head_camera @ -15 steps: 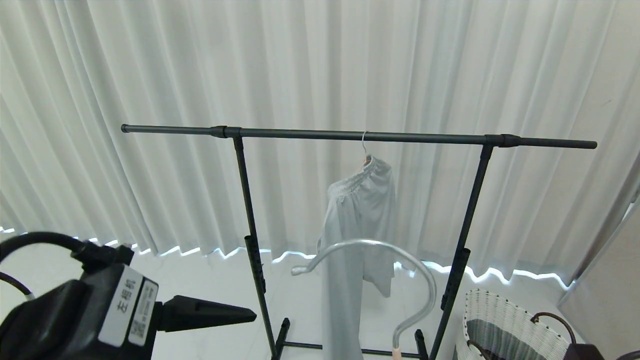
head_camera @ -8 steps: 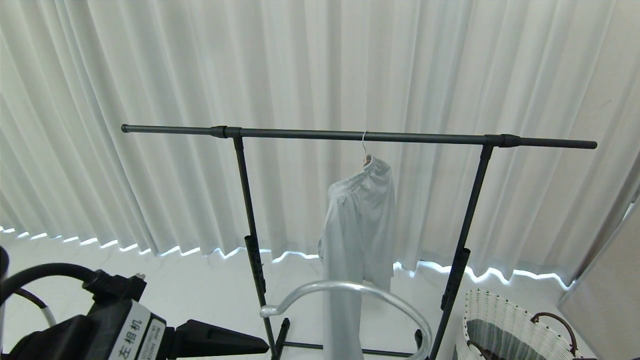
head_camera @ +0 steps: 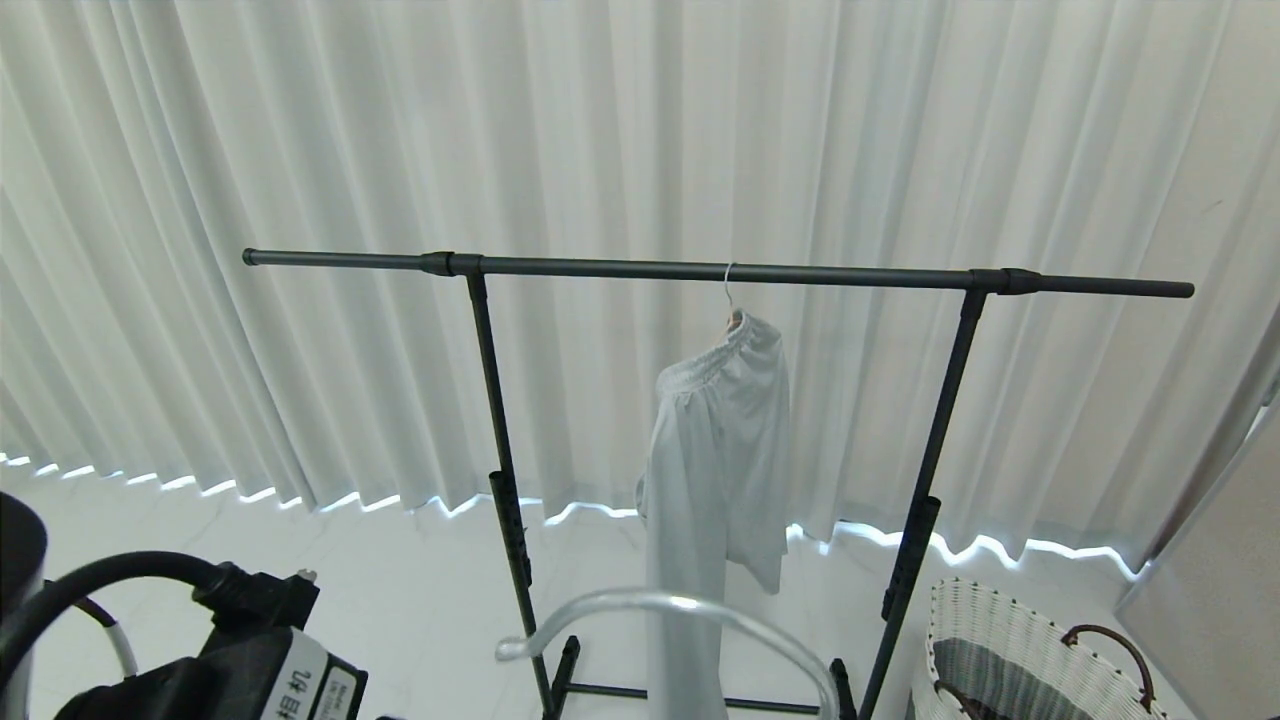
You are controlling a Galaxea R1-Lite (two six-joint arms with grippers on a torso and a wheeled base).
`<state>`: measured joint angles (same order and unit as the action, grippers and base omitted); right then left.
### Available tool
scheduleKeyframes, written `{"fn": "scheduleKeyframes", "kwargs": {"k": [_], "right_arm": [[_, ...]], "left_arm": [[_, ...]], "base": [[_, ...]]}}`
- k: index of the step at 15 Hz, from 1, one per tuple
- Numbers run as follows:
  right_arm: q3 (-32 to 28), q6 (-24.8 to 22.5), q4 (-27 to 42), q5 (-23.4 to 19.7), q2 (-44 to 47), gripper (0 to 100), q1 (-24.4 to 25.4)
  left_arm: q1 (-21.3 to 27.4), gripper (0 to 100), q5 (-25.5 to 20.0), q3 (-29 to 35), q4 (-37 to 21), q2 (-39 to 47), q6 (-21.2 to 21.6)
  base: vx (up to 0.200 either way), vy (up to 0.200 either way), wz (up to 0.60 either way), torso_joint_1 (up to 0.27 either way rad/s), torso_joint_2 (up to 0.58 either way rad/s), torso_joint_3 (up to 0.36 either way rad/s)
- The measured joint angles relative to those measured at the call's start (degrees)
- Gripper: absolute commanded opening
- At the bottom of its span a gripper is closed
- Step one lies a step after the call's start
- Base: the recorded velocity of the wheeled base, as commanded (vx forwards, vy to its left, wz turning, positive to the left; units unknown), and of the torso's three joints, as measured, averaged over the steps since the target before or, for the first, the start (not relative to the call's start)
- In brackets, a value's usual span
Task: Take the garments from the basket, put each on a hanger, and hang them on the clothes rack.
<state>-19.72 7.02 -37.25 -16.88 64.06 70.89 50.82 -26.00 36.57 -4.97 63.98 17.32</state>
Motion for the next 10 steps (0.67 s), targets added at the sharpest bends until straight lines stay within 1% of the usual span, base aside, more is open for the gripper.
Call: {"fn": "scheduleKeyframes", "kwargs": {"k": [7, 8, 10], "right_arm": [[0.02, -0.02, 0.01, -0.05, 0.00, 0, -0.06], [0.13, -0.05, 0.04, -0.05, -0.04, 100, -0.06], [0.29, -0.07, -0.18, 0.02, -0.06, 100, -0.05]], "left_arm": [[0.02, 0, -0.05, -0.06, 0.02, 0.79, 0.11], [-0.05, 0, -0.05, -0.09, 0.02, 0.85, 0.09], [-0.35, 0, 0.01, -0.09, -0.06, 0.94, 0.05]], "base": [[0.000, 0.000, 0.00, 0.000, 0.00, 0.000], [0.000, 0.000, 0.00, 0.000, 0.00, 0.000], [0.000, 0.000, 0.00, 0.000, 0.00, 0.000]]}}
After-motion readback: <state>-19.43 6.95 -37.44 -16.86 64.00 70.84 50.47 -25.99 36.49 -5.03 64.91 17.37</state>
